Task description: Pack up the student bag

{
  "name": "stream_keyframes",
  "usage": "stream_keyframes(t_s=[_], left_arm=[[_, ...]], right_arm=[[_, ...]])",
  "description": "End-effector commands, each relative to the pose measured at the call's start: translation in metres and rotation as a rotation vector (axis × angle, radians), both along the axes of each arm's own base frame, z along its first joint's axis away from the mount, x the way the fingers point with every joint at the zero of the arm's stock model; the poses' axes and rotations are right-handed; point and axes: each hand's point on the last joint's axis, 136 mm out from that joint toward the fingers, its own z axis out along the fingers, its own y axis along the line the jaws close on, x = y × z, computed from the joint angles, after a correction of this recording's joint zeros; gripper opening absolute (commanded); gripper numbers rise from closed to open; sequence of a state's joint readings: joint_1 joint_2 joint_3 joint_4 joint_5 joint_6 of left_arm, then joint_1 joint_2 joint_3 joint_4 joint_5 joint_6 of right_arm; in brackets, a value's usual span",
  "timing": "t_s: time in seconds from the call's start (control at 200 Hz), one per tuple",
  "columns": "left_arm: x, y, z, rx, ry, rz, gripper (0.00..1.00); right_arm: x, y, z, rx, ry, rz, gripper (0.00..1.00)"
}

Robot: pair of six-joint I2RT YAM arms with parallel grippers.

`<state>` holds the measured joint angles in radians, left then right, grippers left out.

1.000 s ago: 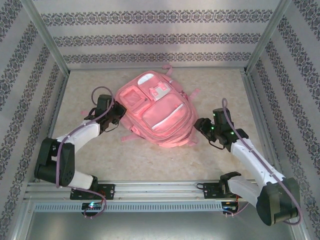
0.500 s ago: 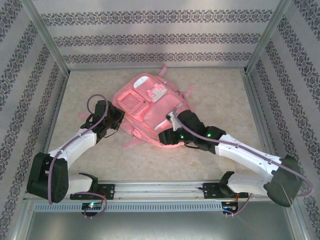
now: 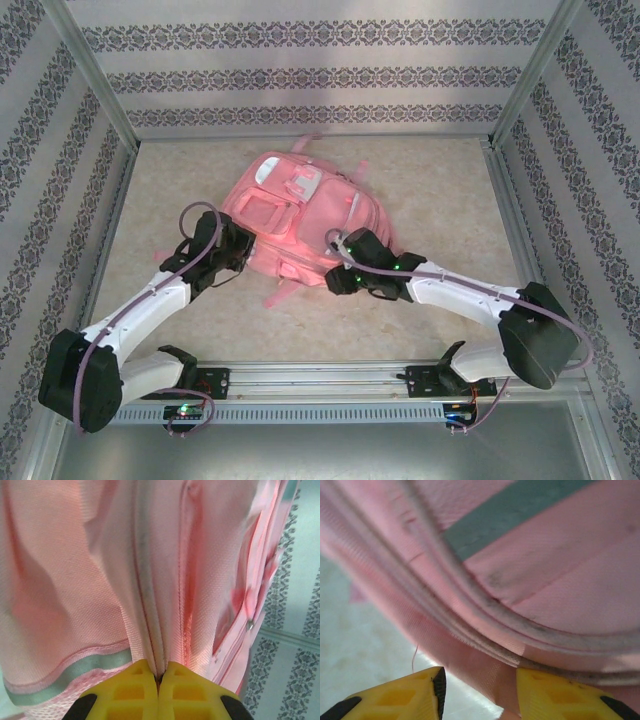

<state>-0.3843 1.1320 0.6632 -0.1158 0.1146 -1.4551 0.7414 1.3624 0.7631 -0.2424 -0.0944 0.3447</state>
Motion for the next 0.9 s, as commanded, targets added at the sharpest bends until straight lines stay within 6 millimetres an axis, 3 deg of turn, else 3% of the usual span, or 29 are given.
stream_keyframes(t_s=[0.0,0.06,0.13,0.195,0.295,0.415,0.55,0.664,0.679,0.714,0.894], left_arm=[[-0.008,-0.01,0.001,-0.029,0.015,0.008,0.0],[-0.007,-0.017,0.0,-0.04,0.021,0.004,0.0],[-0.001,-0.026,0.002,-0.058,0.013,0.006,0.0],[0.009,-0.036,0.012,-0.064,-0.007,-0.007,0.0],[0.022,-0.048,0.022,-0.07,-0.028,-0.027,0.0],[0.027,-0.06,0.024,-0.087,-0.027,-0.037,0.0],[0.027,-0.068,0.027,-0.095,-0.027,-0.05,0.0],[0.025,-0.072,0.03,-0.107,-0.026,-0.055,0.0],[0.024,-0.073,0.029,-0.107,-0.023,-0.057,0.0],[0.023,-0.074,0.029,-0.11,-0.02,-0.059,0.0],[0.017,-0.079,0.033,-0.12,-0.016,-0.069,0.0]], right_arm=[[0.053,-0.04,0.009,-0.095,-0.158,-0.172,0.43],[0.064,-0.044,0.02,-0.067,-0.185,-0.191,0.43],[0.063,-0.036,0.044,0.026,-0.241,-0.157,0.45],[0.05,-0.029,0.064,0.101,-0.311,-0.112,0.46],[0.019,-0.019,0.073,0.181,-0.392,-0.037,0.49],[-0.014,-0.003,0.06,0.257,-0.422,0.055,0.51],[-0.029,0.015,0.039,0.255,-0.453,0.136,0.53],[-0.023,0.028,0.026,0.223,-0.499,0.171,0.53],[-0.025,0.025,0.014,0.203,-0.487,0.174,0.53],[-0.023,0.026,0.007,0.194,-0.493,0.175,0.53],[-0.01,0.043,-0.008,0.207,-0.523,0.172,0.51]])
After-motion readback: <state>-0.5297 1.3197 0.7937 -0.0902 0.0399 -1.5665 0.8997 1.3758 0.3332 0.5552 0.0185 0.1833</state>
